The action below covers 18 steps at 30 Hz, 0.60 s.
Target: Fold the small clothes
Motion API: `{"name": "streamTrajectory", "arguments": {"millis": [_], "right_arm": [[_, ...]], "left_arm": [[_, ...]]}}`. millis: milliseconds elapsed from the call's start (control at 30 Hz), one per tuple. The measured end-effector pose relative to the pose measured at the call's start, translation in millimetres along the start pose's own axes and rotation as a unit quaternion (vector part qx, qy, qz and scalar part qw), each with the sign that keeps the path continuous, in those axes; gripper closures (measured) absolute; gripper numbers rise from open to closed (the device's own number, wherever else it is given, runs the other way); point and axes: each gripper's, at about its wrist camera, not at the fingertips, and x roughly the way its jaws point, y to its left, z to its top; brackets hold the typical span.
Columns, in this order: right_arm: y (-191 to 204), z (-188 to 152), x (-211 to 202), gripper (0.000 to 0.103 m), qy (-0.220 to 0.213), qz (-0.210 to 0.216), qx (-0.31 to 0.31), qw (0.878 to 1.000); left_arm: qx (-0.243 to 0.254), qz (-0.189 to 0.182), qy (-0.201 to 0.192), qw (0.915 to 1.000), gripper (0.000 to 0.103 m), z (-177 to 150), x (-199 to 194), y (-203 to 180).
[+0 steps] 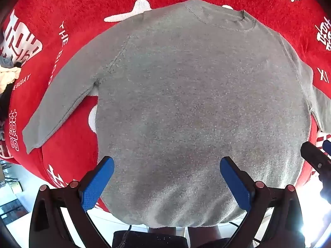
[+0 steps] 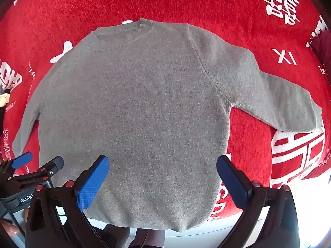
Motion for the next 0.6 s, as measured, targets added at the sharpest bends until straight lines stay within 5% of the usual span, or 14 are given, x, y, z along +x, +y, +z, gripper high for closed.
{"name": "streamTrajectory", "arguments": {"millis": [600], "right_arm": [[-3.5, -2.4, -1.0, 0.0, -0.001, 0.003, 0.003, 1.0]], "left_arm": [[0.001, 0.006, -0.005, 1.0, 0.0, -3.6, -7.4, -9.8]]}}
